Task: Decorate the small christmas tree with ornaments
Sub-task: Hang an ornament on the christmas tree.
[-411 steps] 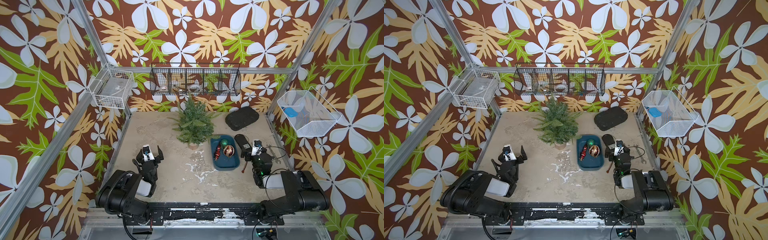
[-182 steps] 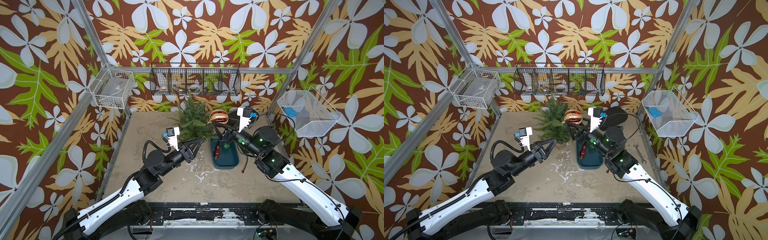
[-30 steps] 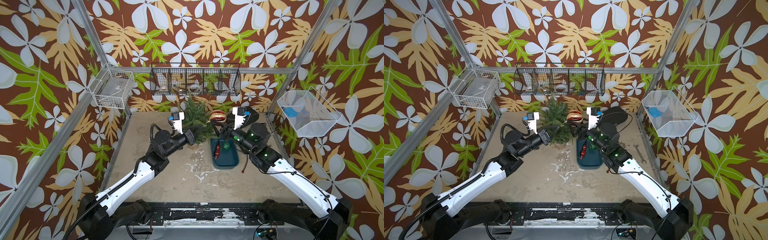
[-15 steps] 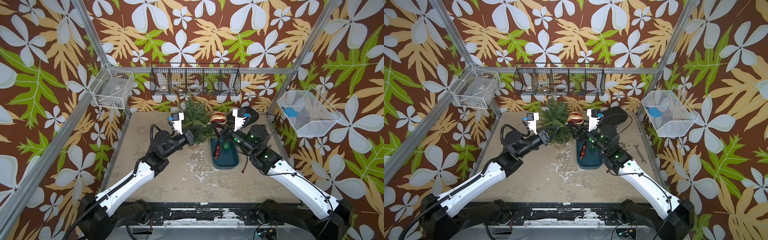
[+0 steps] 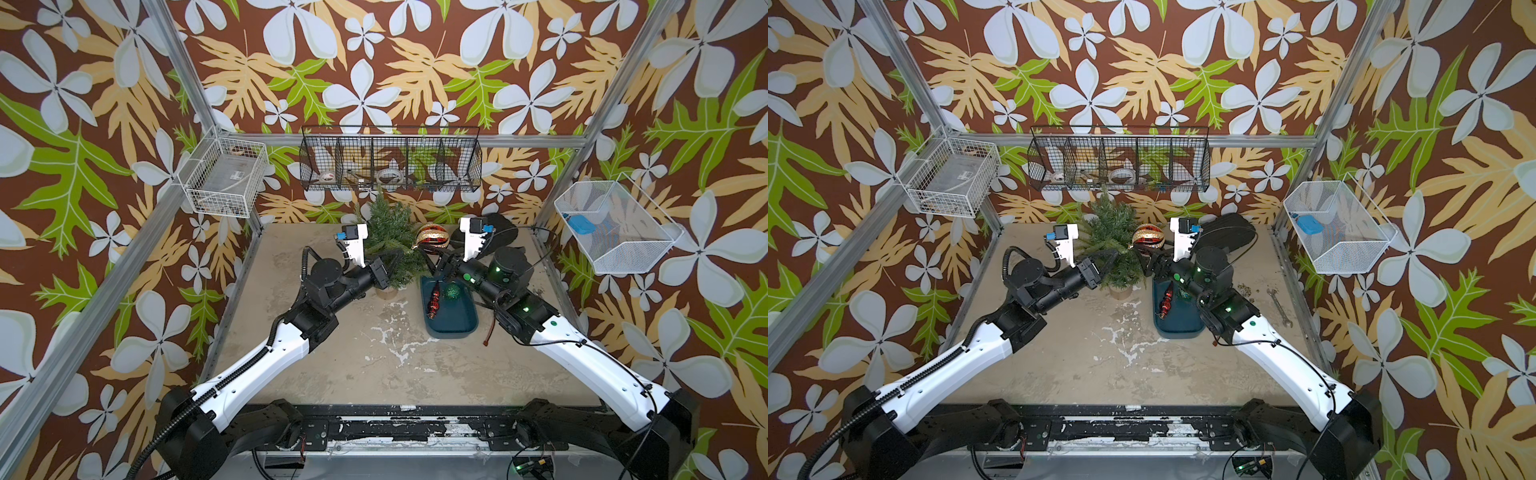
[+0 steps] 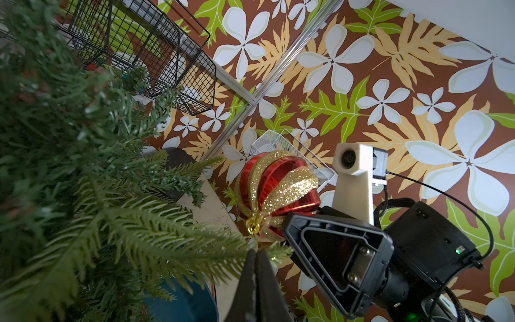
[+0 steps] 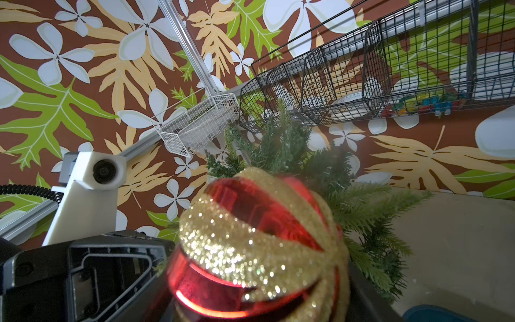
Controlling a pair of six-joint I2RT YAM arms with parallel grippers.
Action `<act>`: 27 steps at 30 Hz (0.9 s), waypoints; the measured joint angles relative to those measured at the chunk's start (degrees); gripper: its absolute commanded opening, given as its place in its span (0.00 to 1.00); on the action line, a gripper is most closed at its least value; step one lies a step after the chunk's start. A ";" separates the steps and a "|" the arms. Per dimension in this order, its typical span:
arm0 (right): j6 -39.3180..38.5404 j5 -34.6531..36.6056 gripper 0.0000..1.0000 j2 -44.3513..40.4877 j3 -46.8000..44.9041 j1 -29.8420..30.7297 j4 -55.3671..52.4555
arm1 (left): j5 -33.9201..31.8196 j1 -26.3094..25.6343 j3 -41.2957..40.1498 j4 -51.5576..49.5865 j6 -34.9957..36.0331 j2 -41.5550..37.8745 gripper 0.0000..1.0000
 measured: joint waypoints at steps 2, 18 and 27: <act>0.20 0.02 0.68 -0.33 -0.35 0.00 0.02 | 0.02 0.00 0.00 0.00 0.04 0.11 0.00; 1.44 0.04 0.74 -2.23 -2.73 0.00 -0.26 | 0.24 0.00 0.66 -0.31 0.07 0.59 0.00; 1.92 0.00 0.74 -2.23 -3.30 0.00 -0.22 | 0.24 0.00 1.03 -0.98 0.07 0.81 0.00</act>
